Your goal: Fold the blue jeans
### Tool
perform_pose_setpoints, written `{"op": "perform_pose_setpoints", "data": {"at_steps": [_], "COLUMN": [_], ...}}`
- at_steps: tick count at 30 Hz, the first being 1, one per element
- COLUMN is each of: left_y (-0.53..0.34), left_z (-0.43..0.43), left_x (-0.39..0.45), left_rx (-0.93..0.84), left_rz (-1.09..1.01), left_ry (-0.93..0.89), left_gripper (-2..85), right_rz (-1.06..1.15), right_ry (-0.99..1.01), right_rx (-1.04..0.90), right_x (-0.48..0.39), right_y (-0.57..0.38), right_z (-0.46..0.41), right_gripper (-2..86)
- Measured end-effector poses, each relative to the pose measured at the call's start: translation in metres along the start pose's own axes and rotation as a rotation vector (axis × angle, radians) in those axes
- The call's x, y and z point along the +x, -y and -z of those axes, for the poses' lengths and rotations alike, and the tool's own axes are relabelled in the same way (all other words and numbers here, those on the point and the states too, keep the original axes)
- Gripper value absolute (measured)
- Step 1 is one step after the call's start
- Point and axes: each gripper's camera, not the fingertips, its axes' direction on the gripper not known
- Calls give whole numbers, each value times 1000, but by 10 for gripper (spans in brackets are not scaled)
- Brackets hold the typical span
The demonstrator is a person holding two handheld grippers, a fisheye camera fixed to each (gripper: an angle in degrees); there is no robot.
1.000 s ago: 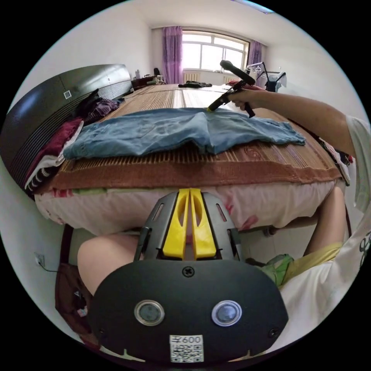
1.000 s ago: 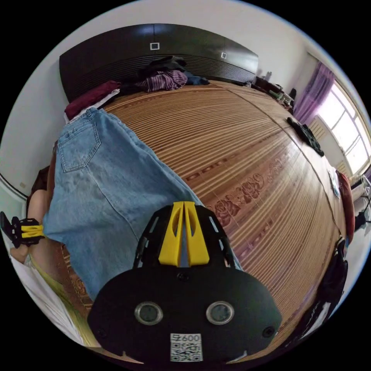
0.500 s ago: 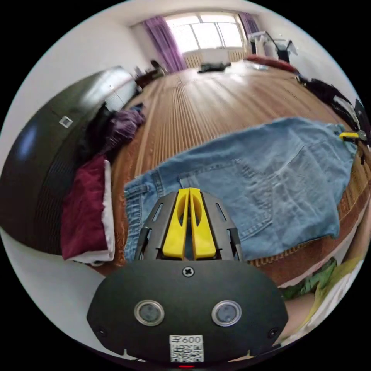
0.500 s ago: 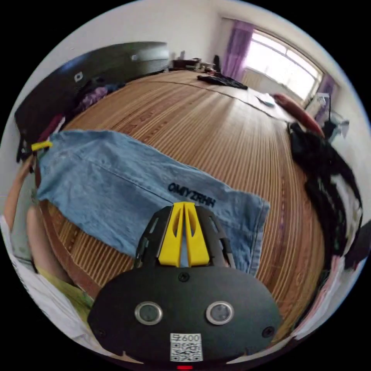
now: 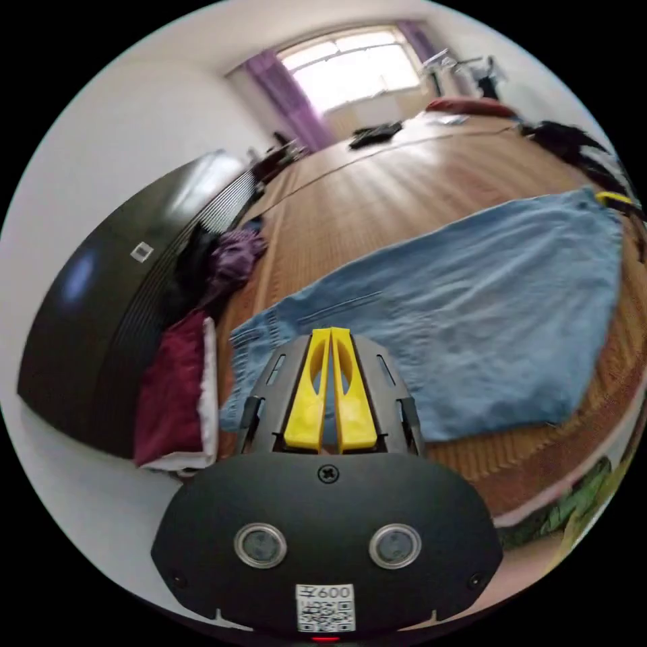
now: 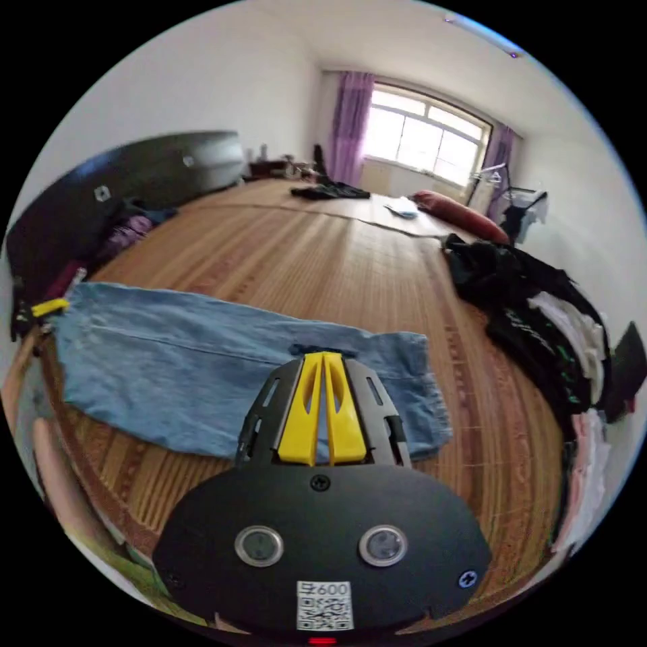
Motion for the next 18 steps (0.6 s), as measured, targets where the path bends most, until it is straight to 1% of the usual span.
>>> {"op": "perform_pose_setpoints", "data": {"at_steps": [1,2,4,5,6,7,8,9,10,11,12,13,14,15,16,17,18], "left_y": [-13,-23,-37,-47,-54,-67,-83,-91,-106,-119,-127,-143,-160,-168,-181,-192,-198], "left_z": [20,32,31,25,20,7,1,2,0,-2,-3,-6,-6,-6,-4,-1,0], "left_x": [24,46,68,79,83,89,85,78,64,52,46,41,37,35,34,35,36], "left_rx": [76,106,62,27,1,-75,-80,-60,-78,-97,-106,-128,-117,-116,-103,-101,-99], "left_rz": [-10,-13,7,1,-2,-17,-16,6,53,77,88,79,73,68,63,54,49], "left_ry": [-92,-220,-380,-433,-431,-404,-405,-412,-429,-441,-433,-405,-385,-378,-353,-313,-290], "left_gripper": [8,8,8,7,7,7,7,7,8,8,8,8,8,8,8,8,8], "right_rz": [50,155,313,340,360,400,416,427,414,330,311,279,214,156,114,147,68], "right_ry": [123,251,428,468,478,469,416,373,427,391,372,306,291,240,-1,-38,-68], "right_rx": [13,2,-60,-112,-135,-199,-275,-303,-264,-279,-279,-272,-244,-254,-277,-197,-166], "right_x": [-30,-69,-127,-157,-168,-186,-194,-193,-183,-163,-153,-132,-107,-94,-75,-65,-57], "right_y": [0,0,2,5,6,8,11,11,13,17,18,18,18,18,16,10,9], "right_z": [10,15,15,10,8,0,-9,-13,-8,-5,-1,7,19,24,33,53,62], "right_gripper": [-5,-3,7,12,14,16,17,17,16,14,12,7,0,-3,-5,-7,-7]}}
